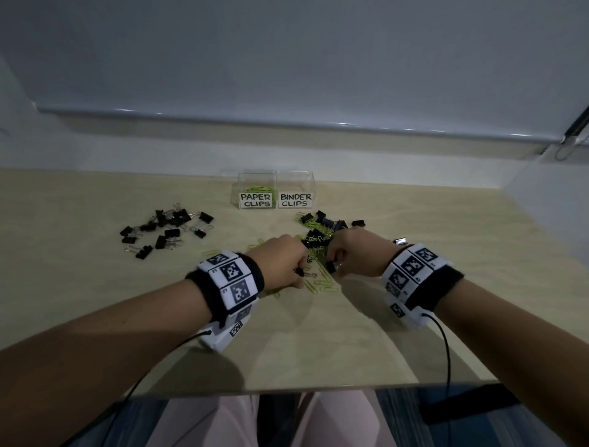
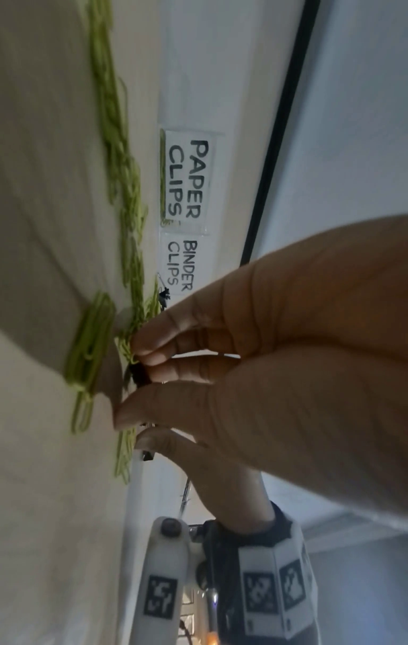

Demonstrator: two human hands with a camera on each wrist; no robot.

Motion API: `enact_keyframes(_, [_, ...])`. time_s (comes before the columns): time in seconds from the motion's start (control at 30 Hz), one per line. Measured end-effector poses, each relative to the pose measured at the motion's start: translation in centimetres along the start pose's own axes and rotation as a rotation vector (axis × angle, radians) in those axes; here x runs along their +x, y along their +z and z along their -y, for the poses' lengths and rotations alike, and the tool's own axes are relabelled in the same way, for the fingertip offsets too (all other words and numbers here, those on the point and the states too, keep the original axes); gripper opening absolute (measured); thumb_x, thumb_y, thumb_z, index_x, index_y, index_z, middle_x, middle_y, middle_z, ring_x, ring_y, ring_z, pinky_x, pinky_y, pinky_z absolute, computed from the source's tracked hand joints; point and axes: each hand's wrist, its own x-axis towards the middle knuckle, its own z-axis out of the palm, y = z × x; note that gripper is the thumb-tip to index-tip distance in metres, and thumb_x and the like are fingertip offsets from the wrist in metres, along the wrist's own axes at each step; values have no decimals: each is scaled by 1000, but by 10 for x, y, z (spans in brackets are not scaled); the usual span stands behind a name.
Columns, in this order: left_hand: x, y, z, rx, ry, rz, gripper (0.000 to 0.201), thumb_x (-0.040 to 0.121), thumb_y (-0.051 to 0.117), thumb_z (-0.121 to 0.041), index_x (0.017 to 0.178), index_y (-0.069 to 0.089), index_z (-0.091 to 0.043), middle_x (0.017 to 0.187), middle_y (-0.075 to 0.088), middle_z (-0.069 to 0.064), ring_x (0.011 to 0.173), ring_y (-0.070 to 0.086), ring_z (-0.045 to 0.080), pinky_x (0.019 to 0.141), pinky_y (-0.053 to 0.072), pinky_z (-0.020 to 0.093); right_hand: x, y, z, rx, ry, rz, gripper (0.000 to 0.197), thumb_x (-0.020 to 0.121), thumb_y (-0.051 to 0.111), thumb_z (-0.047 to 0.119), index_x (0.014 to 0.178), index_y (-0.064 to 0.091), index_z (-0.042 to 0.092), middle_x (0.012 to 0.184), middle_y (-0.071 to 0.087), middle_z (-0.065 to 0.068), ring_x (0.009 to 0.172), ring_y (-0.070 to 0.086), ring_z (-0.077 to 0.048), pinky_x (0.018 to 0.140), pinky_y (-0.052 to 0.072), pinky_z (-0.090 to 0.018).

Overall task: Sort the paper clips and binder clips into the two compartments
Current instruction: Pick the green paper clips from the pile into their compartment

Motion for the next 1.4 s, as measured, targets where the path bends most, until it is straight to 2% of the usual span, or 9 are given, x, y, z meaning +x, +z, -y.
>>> enact_keyframes(0.17, [-3,-2,2,-16,58,-33,17,90,59,-24,87,67,-9,83,64,6,74,61,23,65,49,34,-4,0,-3,24,-31,44,17,80,69,26,94,66,16,99,60,-1,87,57,-19,79,52,-36])
enact_keyframes(0.27, [-8,-7,13,-120,57,-67,16,93,52,-24,86,64,-16,83,64,-1,74,60,15,64,48,25,-15,-12,-13,124,-18,39,15,87,62,25,98,65,14,96,57,1,83,55,-16,78,50,-32])
enact_keyframes(0.4, [-16,-30,53,-195,-92,-158,14,93,51,-21,86,62,-15,82,63,-3,69,56,8,56,36,16,-25,-28,-44,99,130,-29,16,86,62,27,98,63,17,95,51,3,82,51,-16,73,41,-29])
enact_keyframes(0.6, [-20,-46,102,25,-355,-122,17,90,53,-20,86,64,-8,88,62,8,72,55,18,58,38,25,-26,-30,-64,-8,225,-33,25,82,66,32,102,62,17,99,52,-2,83,51,-18,73,43,-29])
enact_keyframes(0.73, [-8,-34,62,-63,-133,-203,11,90,57,-30,95,62,-21,95,54,-8,87,53,11,74,41,22,-15,-22,-31,76,49,-105,15,81,68,23,94,66,15,91,54,3,82,53,-15,71,44,-26])
enact_keyframes(0.87, [16,-16,9,-128,-4,-85,21,80,70,-39,94,62,-24,92,53,-8,82,54,11,68,41,21,0,-10,2,27,-31,-77,15,77,66,26,87,67,15,88,56,4,77,56,-16,70,50,-30])
enact_keyframes(1.0, [30,-10,-1,-57,-18,-47,22,78,73,-30,94,67,-16,95,61,2,83,58,20,70,47,29,6,-2,14,-12,1,-105,12,79,59,28,75,61,17,88,57,-4,74,59,-22,71,55,-40])
enact_keyframes(1.2, [20,-13,33,-406,-151,-176,2,85,68,-13,85,69,-11,83,65,-8,73,59,3,74,50,20,8,-6,-10,29,49,6,8,79,66,13,80,63,20,90,63,1,81,59,-20,69,50,-30])
enact_keyframes(1.4, [9,-18,43,-238,-154,-191,11,86,62,-10,85,67,-19,79,61,-9,75,59,11,70,48,23,16,-17,-7,53,42,-100,14,80,63,6,87,69,16,86,60,3,82,58,-19,73,51,-31])
